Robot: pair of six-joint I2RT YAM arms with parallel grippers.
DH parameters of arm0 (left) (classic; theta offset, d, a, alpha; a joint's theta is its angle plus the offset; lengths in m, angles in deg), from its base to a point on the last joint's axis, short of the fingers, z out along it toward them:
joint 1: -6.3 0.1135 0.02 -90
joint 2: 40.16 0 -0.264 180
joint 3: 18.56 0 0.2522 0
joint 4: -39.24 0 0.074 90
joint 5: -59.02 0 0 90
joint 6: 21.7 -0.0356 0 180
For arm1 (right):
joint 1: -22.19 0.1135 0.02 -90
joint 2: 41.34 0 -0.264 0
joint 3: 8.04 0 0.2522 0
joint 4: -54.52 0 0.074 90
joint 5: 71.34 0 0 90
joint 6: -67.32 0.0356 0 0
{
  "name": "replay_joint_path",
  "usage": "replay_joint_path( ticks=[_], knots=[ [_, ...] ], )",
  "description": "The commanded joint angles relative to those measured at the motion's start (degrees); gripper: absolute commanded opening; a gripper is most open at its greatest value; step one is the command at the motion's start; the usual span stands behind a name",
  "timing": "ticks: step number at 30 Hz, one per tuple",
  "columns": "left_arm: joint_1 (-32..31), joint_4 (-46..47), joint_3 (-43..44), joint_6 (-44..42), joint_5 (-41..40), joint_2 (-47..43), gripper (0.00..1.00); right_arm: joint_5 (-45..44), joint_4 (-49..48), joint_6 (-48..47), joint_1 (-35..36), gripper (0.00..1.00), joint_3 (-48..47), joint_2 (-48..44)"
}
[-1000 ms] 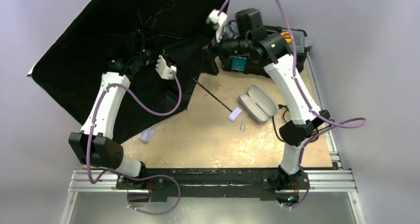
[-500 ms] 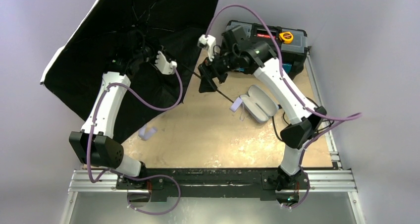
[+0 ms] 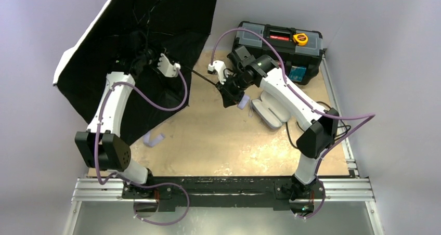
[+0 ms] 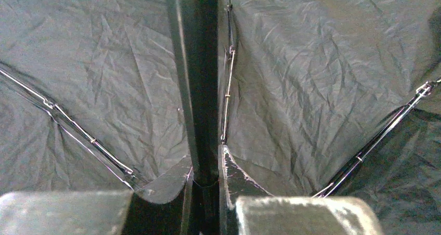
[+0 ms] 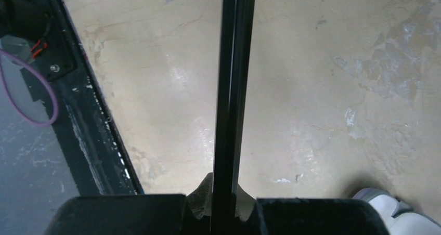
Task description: Open the umbrella
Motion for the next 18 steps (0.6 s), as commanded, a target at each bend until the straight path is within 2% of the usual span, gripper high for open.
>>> replay_joint_path(
  ticks=[1, 8, 13, 16, 18],
  knots=[
    [7.2, 12.0, 2.1, -5.5, -10.4, 4.4, 0.12, -2.8, 10.2, -5.7, -0.6, 0.00, 3.3, -5.3],
    [13.8, 20.1, 7.9, -9.3, -13.8, 12.3, 0.19, -4.0, 10.8, -4.3, -1.3, 0.00, 7.8, -10.4],
    [16.7, 21.4, 14.5, -8.8, -12.8, 17.0, 0.33, -2.9, 10.6, -3.8, -5.7, 0.00, 9.5, -14.6],
    [18.2, 20.3, 18.8, -9.2, -12.6, 19.7, 0.34, -0.6, 11.0, -3.4, -9.4, 0.00, 8.7, -16.0],
    [18.7, 21.2, 20.5, -9.7, -12.5, 21.2, 0.30, 0.3, 11.4, -3.2, -9.7, 0.00, 8.4, -16.7]
  ],
)
